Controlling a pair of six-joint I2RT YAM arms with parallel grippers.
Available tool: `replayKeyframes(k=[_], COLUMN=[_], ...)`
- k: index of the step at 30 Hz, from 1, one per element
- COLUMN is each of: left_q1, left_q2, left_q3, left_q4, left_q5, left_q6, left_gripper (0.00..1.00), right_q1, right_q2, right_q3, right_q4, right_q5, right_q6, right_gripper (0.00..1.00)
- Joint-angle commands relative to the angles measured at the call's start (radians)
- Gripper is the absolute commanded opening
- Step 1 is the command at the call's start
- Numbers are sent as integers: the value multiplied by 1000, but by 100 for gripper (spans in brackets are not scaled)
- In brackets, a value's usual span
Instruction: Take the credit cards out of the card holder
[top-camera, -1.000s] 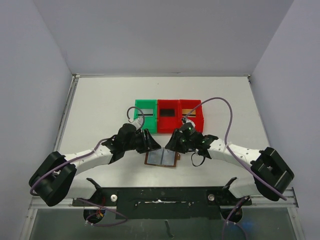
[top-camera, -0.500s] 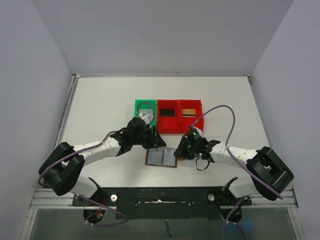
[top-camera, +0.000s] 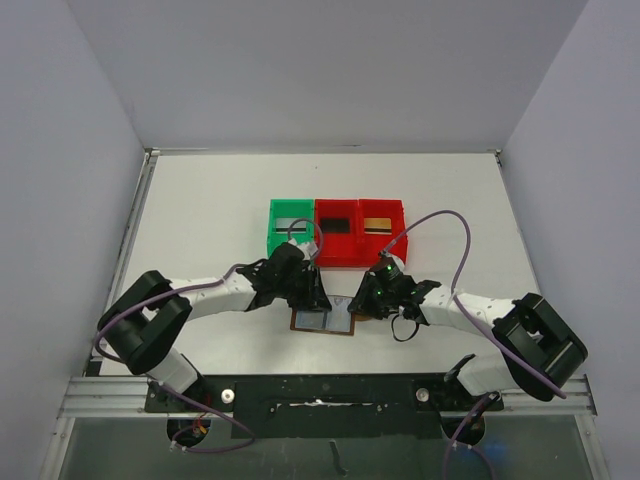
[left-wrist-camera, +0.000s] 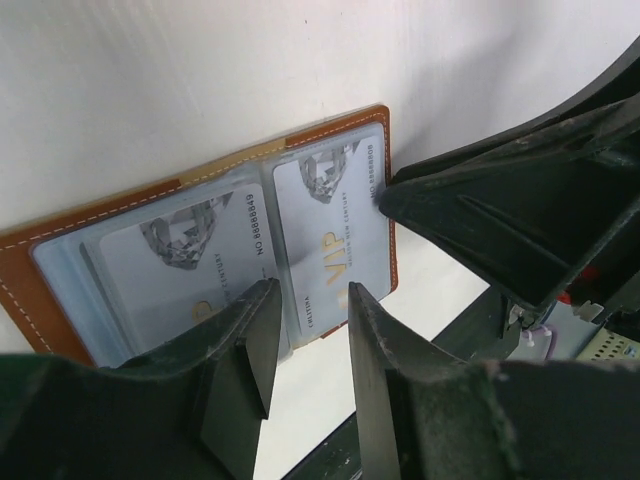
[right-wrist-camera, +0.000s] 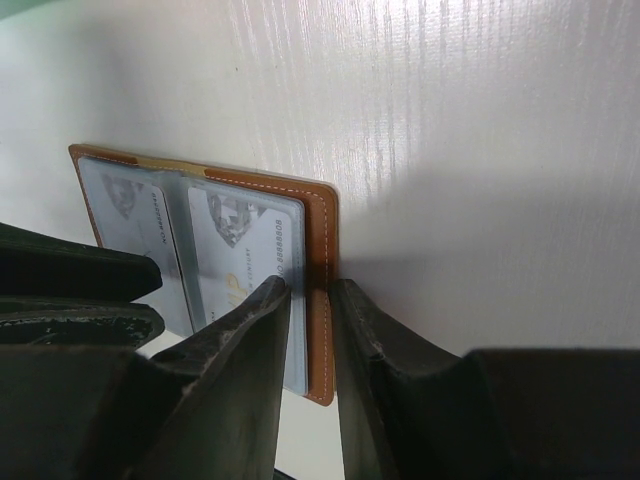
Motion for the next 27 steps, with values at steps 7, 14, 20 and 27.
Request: replayKeyframes(k=[7, 14, 20, 27], left_q1=[-30, -30, -27, -28], left_q2=[27, 90, 124, 137], left_q3=[82, 78, 56, 15], left_q4=[-59, -98, -68, 39], left_q5=[-30, -63, -69, -1], left_q6=[48, 54, -21, -96], left_gripper=[31, 26, 22, 20], right_q1=[-8, -8, -10, -18], right_q2=[18, 19, 32, 29], right_q3=[-15, -6, -2, -7], right_q4=[-7, -1, 21, 55], right_q5=[21, 6, -29, -56], right_q6=[-24, -47, -54, -55], right_gripper=[26, 25, 24, 23])
